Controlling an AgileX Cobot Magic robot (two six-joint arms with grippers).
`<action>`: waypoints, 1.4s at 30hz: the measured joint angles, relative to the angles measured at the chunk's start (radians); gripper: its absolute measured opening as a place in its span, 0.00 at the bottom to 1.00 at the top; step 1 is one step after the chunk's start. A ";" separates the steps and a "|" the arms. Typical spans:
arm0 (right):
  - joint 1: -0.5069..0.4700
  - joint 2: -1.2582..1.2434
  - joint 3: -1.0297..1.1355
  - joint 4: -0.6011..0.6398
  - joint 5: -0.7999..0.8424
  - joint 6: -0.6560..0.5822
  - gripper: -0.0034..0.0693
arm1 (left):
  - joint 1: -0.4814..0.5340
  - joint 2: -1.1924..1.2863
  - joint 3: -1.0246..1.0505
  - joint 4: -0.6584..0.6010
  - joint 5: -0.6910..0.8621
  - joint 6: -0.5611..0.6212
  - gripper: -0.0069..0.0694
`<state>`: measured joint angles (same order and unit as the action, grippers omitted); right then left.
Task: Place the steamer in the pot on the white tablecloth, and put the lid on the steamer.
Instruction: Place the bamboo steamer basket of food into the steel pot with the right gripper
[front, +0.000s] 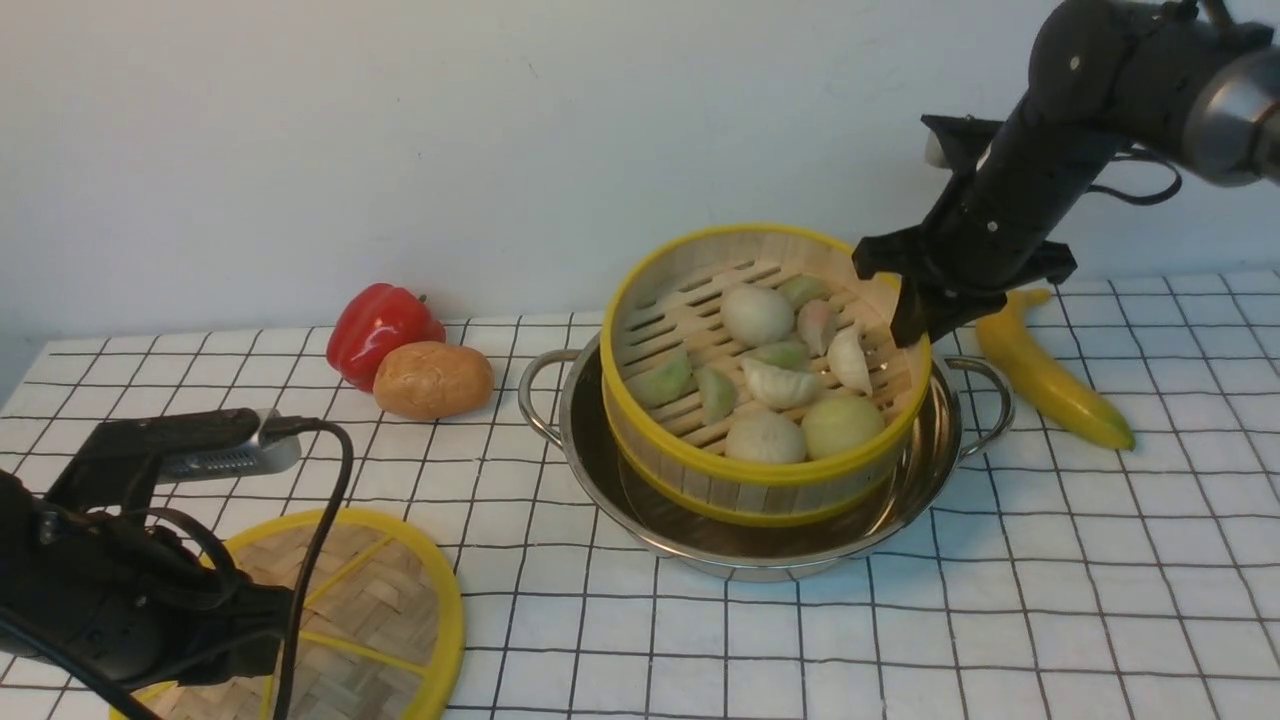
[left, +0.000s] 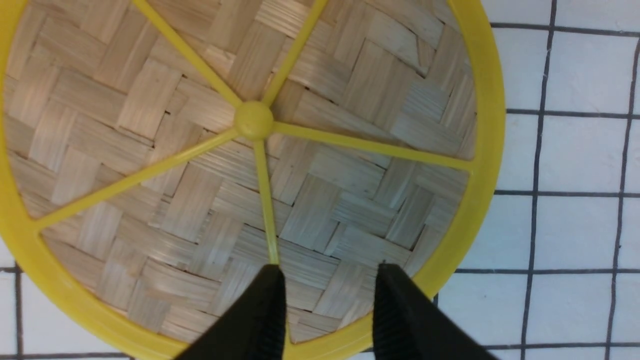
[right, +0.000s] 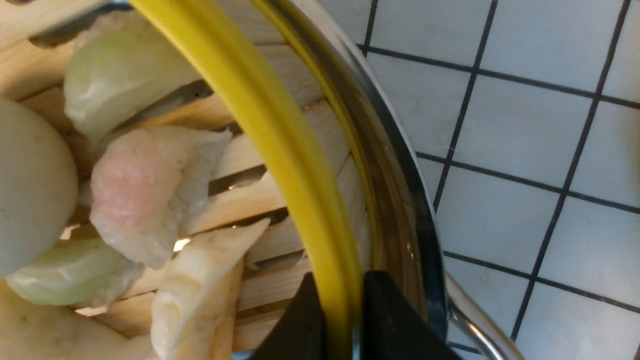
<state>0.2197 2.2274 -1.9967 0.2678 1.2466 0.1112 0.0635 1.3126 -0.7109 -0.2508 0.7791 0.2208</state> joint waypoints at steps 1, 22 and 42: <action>0.000 0.000 0.000 -0.001 0.000 0.000 0.17 | 0.000 0.000 0.000 0.000 0.000 0.000 0.41; 0.023 0.041 0.000 -0.050 -0.002 0.021 0.17 | 0.000 0.000 0.000 -0.004 0.000 0.000 0.41; 0.023 0.038 0.000 -0.003 -0.007 0.042 0.38 | 0.000 0.000 0.000 -0.007 0.000 0.000 0.41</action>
<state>0.2423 2.2649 -1.9967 0.2651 1.2400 0.1530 0.0635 1.3126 -0.7109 -0.2575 0.7791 0.2208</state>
